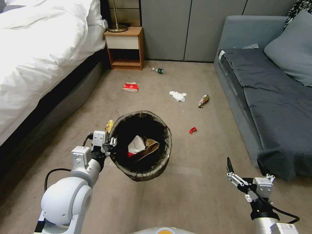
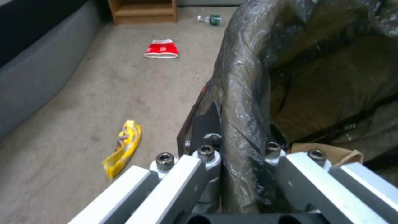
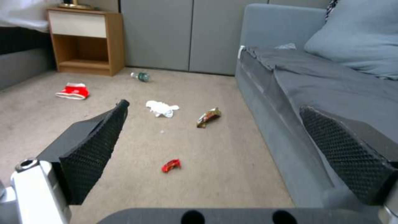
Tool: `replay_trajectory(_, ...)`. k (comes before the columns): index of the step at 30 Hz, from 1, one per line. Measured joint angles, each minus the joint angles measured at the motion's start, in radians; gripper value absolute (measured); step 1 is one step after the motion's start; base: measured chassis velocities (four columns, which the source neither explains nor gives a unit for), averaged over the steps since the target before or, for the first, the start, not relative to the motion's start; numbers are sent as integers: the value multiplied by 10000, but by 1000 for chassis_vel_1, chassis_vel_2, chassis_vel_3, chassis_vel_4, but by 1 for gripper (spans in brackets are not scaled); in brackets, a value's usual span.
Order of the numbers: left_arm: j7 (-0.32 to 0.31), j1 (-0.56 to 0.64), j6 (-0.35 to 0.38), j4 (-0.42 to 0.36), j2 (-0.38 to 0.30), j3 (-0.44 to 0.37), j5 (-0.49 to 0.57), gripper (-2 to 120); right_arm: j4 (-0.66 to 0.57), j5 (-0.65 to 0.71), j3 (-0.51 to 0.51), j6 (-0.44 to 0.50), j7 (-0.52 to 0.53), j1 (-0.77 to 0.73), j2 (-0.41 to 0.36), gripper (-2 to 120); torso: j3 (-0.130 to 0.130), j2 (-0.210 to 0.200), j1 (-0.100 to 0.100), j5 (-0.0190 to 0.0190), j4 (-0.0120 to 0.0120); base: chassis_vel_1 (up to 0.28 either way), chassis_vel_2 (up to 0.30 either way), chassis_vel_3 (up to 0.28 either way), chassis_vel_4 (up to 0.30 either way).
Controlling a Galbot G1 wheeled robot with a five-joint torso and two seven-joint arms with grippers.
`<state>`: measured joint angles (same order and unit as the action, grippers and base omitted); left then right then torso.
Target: Pick up the trash bin, then pick up the garbage from the floor and place it into the trash bin.
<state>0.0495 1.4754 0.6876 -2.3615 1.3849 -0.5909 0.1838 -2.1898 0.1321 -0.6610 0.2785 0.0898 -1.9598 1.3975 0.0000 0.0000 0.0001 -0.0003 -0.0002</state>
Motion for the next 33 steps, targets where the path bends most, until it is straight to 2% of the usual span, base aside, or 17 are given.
replay_trajectory(5,5,-1,-1,1,-2,-18,10,3,33,-21,33,1,16,7,9,100,0,0,0,9,3,-173,167,188,-172)
replay_trajectory(7,4,0,0,1,-2,-20,10,3,34,-25,45,5,22,7,19,100,0,0,0,0,3,-178,180,199,-163)
replay_trajectory(33,7,-3,0,3,13,9,17,3,432,81,176,-208,29,302,-58,100,1,0,0,3,3,-145,150,156,-156)
